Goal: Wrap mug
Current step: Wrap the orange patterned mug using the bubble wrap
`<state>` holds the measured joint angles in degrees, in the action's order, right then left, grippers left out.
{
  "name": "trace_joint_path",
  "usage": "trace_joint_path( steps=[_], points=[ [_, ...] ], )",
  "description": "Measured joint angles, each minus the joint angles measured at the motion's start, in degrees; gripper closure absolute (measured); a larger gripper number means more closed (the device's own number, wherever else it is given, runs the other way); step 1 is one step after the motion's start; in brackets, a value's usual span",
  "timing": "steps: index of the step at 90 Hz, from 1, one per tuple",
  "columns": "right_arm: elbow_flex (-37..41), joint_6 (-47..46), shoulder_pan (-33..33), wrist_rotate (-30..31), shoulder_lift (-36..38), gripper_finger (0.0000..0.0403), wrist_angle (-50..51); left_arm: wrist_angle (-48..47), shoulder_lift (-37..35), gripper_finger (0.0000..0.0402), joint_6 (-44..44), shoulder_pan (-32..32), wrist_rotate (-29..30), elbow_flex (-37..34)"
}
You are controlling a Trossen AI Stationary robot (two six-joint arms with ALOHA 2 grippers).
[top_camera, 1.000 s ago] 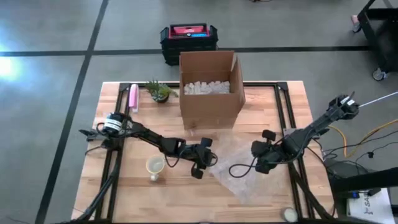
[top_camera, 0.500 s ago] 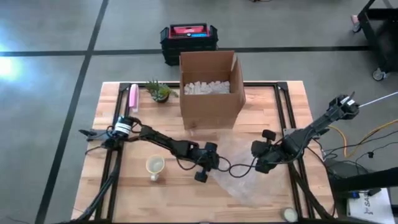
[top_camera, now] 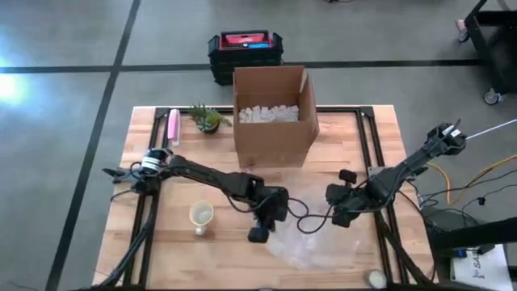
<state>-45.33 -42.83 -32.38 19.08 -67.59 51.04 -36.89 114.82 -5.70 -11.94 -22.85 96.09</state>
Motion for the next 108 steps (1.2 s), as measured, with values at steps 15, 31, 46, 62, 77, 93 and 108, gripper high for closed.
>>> trace_joint_path(
  steps=[15, 31, 46, 62, 77, 93, 108],
  points=[
    [0.7, 3.8, 0.0, 0.8, -0.4, 0.0384, -6.5, -1.5, -3.9, 0.0401, 0.0, 0.1, -0.2, 0.2],
    [3.0, 14.6, 0.0, 1.7, -4.2, 0.0384, -25.0, -1.1, -7.0, 0.0401, -0.7, 0.8, 2.5, 0.2],
    [5.0, 23.3, 0.9, 0.1, -12.6, 0.0384, -33.6, -0.9, -7.1, 0.0402, -1.1, 0.9, 2.9, 0.1],
    [5.0, 18.3, 3.8, 0.6, -20.3, 0.0384, -18.7, -3.3, -7.0, 0.0402, -3.0, 0.5, 2.9, -0.3],
    [5.0, 13.0, 4.9, 2.8, -22.2, 0.0384, -3.8, -6.3, -7.0, 0.0402, -5.9, -0.7, -0.8, -0.4],
    [5.2, 5.3, 5.0, 3.4, -19.0, 0.0384, 7.3, -9.3, -7.0, 0.0402, -10.6, -1.9, -8.5, -0.5],
    [4.8, 1.0, 5.0, 3.5, -13.7, 0.0384, 9.2, -11.4, -7.4, 0.0402, -12.4, -2.1, -11.9, -0.5]
  ],
)
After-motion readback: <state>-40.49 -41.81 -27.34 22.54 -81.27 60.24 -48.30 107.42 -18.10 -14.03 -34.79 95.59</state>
